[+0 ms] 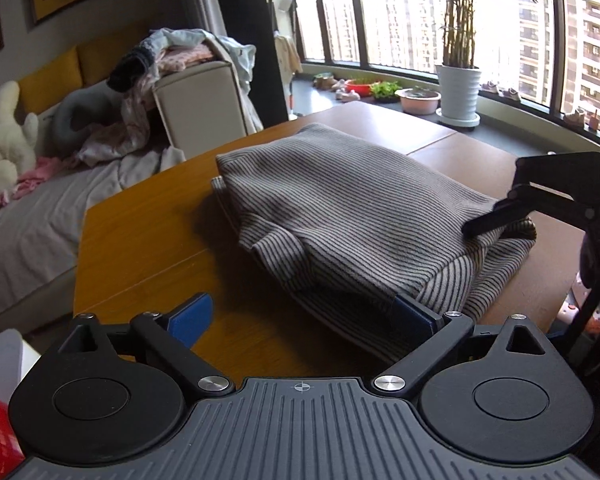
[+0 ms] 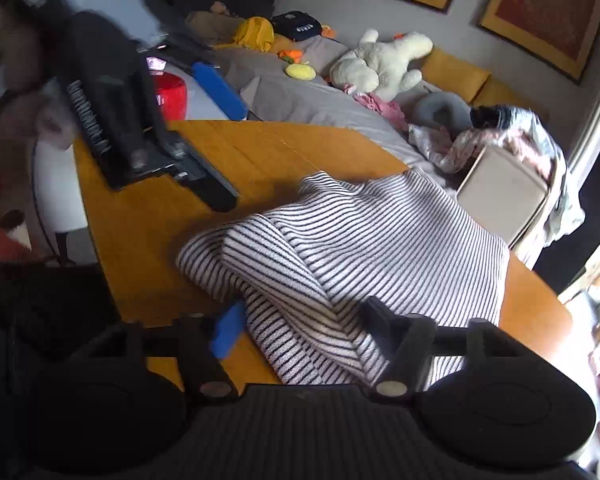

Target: Fold clothes

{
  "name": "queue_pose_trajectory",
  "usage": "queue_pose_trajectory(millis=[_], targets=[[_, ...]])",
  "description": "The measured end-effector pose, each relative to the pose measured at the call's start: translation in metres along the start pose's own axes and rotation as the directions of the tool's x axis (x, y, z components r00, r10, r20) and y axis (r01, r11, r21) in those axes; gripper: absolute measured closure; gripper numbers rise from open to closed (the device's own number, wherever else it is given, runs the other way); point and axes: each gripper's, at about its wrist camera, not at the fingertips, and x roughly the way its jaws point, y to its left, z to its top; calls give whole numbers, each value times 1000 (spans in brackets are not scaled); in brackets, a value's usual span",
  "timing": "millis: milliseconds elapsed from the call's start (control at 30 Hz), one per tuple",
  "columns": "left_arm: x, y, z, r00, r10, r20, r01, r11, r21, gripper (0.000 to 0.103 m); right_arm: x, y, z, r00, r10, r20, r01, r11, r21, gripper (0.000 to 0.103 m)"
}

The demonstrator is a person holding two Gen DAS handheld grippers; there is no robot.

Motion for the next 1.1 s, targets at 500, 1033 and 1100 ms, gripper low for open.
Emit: queue_pose_trajectory(millis=[500, 1033, 1100], targets=[[36, -29, 0, 999, -19, -31, 23, 993, 119, 1, -27, -36, 4, 997, 35, 63, -43, 989, 145, 21], [28, 6, 21, 994, -112, 11, 113, 986, -124, 1, -11, -11, 5, 975, -212, 70, 223, 946, -237, 76], [9, 20, 21, 986, -151, 76, 162, 973, -166, 1, -19, -17, 10, 980, -195, 46, 200, 954, -222, 77]])
